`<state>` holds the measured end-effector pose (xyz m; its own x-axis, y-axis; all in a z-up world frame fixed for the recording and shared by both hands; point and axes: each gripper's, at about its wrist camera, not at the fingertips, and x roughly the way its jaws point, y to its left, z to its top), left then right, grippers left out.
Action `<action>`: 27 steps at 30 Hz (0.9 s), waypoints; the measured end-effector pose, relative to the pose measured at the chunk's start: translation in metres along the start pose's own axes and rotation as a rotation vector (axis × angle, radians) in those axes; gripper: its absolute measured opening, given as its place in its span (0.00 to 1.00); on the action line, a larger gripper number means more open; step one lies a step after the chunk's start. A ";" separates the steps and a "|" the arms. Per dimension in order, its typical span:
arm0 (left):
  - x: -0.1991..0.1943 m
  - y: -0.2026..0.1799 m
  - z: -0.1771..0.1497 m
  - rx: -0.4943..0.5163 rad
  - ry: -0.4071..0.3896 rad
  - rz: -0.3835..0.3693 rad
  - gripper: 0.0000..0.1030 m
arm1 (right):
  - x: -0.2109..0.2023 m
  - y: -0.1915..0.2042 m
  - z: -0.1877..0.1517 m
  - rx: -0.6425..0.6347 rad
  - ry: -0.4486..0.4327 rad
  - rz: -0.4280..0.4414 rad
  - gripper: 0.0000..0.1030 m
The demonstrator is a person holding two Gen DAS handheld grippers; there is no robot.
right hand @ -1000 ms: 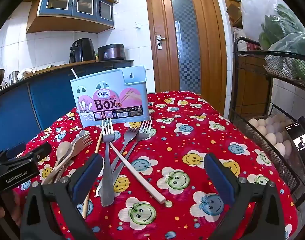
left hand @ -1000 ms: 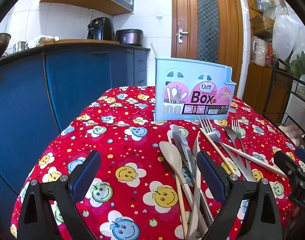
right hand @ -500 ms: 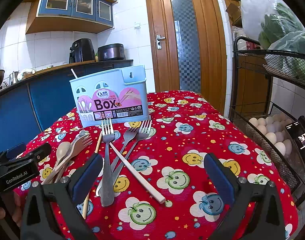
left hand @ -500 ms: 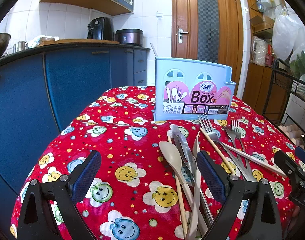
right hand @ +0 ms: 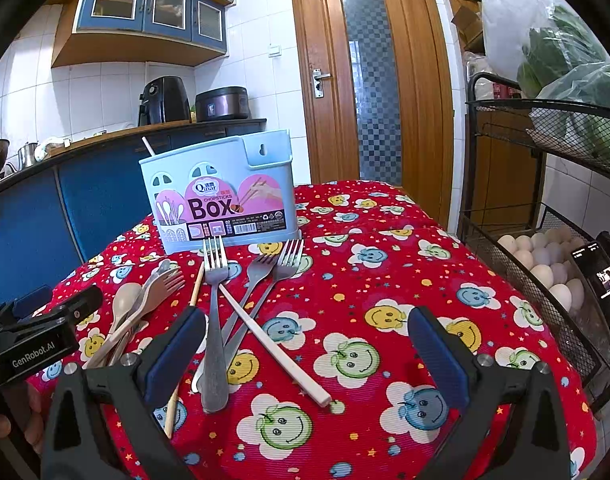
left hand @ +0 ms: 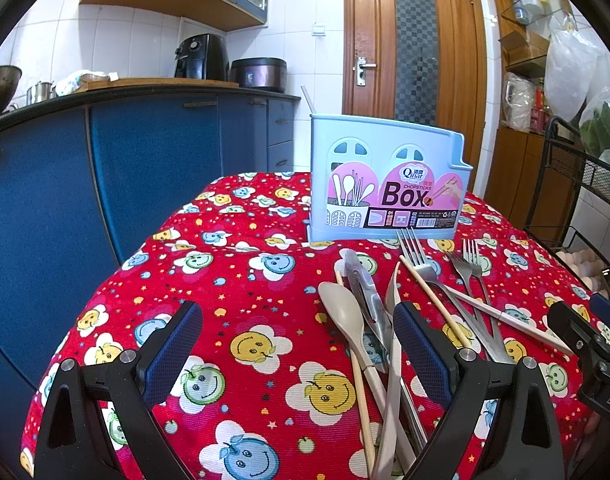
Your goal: Organize utensils
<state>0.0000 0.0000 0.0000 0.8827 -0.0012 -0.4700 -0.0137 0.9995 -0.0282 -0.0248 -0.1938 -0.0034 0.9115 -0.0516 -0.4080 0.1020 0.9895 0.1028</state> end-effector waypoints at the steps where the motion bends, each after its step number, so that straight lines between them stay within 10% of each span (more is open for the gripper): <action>1: 0.000 0.000 0.000 0.000 0.000 -0.001 0.93 | 0.000 0.000 0.000 0.000 0.000 0.000 1.00; 27: 0.000 0.000 0.000 0.000 0.002 0.000 0.93 | 0.004 0.001 -0.001 -0.004 0.021 0.006 1.00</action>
<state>0.0002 0.0000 -0.0001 0.8817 -0.0017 -0.4717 -0.0132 0.9995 -0.0282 -0.0217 -0.1930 -0.0056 0.9033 -0.0431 -0.4267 0.0954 0.9902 0.1020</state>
